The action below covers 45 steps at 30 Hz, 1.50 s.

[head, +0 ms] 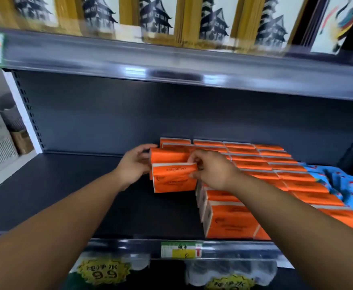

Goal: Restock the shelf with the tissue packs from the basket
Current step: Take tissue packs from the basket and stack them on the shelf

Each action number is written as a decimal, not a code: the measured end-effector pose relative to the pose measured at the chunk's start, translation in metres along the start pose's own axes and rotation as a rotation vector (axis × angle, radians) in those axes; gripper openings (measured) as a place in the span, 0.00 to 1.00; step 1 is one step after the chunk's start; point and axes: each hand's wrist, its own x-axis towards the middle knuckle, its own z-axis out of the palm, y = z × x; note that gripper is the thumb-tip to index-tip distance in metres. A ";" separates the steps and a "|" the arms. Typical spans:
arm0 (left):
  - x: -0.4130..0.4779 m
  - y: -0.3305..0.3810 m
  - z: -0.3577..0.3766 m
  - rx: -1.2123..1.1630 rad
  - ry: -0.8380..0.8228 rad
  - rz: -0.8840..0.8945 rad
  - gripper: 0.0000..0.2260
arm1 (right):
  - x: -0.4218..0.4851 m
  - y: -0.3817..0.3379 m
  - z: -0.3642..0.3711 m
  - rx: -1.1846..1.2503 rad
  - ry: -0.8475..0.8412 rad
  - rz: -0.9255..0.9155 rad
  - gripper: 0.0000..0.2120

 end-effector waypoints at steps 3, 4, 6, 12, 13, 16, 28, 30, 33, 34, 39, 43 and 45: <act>0.014 -0.009 0.009 0.045 0.012 0.012 0.25 | 0.013 0.005 0.010 -0.063 -0.011 0.012 0.12; 0.017 -0.011 0.011 0.045 0.019 0.010 0.26 | 0.017 0.006 0.012 -0.087 -0.007 0.019 0.12; 0.024 -0.018 0.013 0.020 0.031 0.003 0.26 | 0.022 0.008 0.014 -0.090 -0.006 0.051 0.13; 0.037 -0.042 0.012 -0.103 -0.016 -0.022 0.27 | 0.038 0.021 0.028 -0.025 0.002 0.180 0.15; 0.040 -0.045 0.014 -0.111 -0.015 -0.021 0.27 | 0.040 0.022 0.031 -0.009 0.013 0.212 0.15; 0.044 -0.050 0.017 -0.148 0.029 -0.020 0.29 | 0.045 0.027 0.036 0.004 0.052 0.279 0.14; 0.050 -0.045 0.031 -0.580 -0.005 -0.094 0.21 | 0.061 0.022 0.038 -0.090 0.083 0.328 0.13; 0.050 -0.046 0.035 -0.497 -0.052 -0.117 0.18 | 0.060 0.020 0.040 -0.143 0.077 0.335 0.16; 0.062 -0.050 0.034 -0.429 -0.075 -0.172 0.45 | 0.059 0.019 0.046 -0.190 0.063 0.344 0.22; 0.065 -0.045 0.036 -0.414 -0.079 -0.177 0.49 | 0.060 0.019 0.047 -0.199 0.068 0.328 0.23; 0.089 -0.009 0.049 -0.429 -0.052 -0.181 0.27 | 0.059 0.020 0.044 -0.131 0.027 0.336 0.30; 0.094 -0.005 0.056 -0.413 -0.032 -0.227 0.27 | 0.058 0.021 0.041 -0.103 0.008 0.351 0.33; 0.092 -0.009 0.057 -0.398 -0.018 -0.207 0.23 | 0.059 0.021 0.041 -0.102 0.010 0.350 0.32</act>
